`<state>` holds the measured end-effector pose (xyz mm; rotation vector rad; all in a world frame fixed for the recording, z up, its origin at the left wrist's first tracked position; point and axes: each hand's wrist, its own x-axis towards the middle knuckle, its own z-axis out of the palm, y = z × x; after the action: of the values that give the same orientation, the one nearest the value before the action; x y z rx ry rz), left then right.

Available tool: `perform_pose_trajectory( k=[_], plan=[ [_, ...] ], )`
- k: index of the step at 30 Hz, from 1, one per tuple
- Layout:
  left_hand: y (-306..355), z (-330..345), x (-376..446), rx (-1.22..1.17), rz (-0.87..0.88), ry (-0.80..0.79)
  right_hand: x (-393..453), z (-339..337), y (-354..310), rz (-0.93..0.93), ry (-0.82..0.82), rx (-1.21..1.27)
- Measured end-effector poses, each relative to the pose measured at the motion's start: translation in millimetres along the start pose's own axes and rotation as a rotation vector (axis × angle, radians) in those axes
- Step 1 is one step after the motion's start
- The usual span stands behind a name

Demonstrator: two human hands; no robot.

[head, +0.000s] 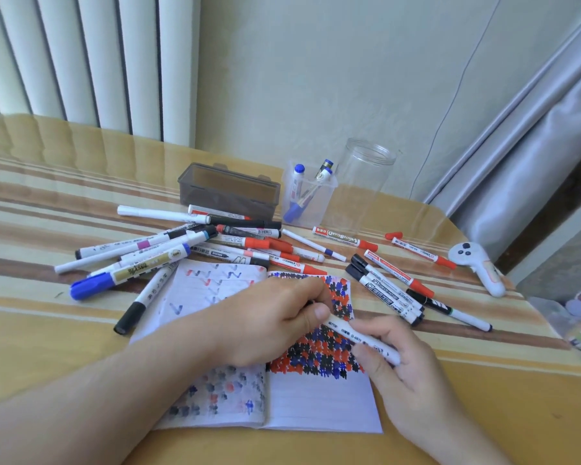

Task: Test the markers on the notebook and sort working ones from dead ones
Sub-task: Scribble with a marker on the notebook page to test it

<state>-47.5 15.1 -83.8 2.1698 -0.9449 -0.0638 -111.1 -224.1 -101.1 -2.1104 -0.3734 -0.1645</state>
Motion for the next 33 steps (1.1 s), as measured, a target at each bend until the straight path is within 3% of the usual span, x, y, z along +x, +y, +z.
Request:
perform_pose_trajectory(
  k=[6,8,11,12,14,17,19,22,26,30,33],
  plan=[
    [-8.9,-15.9,-3.1,-0.002,-0.056,0.053,38.1,-4.2,-34.2,-0.086,-0.123,-0.205],
    [-11.3,-14.2,-2.6,0.023,-0.081,0.042,63.6,-15.4,-51.8,-0.035,-0.233,-0.362],
    [-7.6,-12.1,2.9,0.017,-0.152,0.203,106.8,-37.8,-62.7,0.110,-0.393,-0.650],
    [-8.0,-14.1,5.0,0.006,-0.191,0.292,118.2,-40.9,-62.0,0.136,-0.373,-0.655],
    [-13.5,-20.5,6.0,0.030,-0.280,0.416,136.8,-35.8,-52.8,0.150,-0.182,-0.577],
    [-21.7,-23.8,1.1,0.377,-0.253,0.255,166.4,8.4,-50.2,0.114,0.017,-0.467],
    [-22.8,-18.6,-1.0,0.530,-0.172,0.130,194.2,47.3,-58.4,0.039,-0.010,-0.442],
    [-28.2,-15.8,1.6,0.538,-0.167,0.136,247.0,86.6,-71.6,-0.117,-0.030,-0.547],
    [-30.9,-16.5,2.0,0.530,-0.130,0.144,279.2,99.2,-81.8,-0.180,0.011,-0.636],
    [-29.9,-16.3,1.8,0.533,-0.130,0.136,226.8,82.1,-62.9,-0.278,0.024,-0.509],
    [-31.5,-12.9,2.4,0.533,-0.125,0.183,162.6,42.1,-29.8,-0.253,0.012,-0.534]
  ],
)
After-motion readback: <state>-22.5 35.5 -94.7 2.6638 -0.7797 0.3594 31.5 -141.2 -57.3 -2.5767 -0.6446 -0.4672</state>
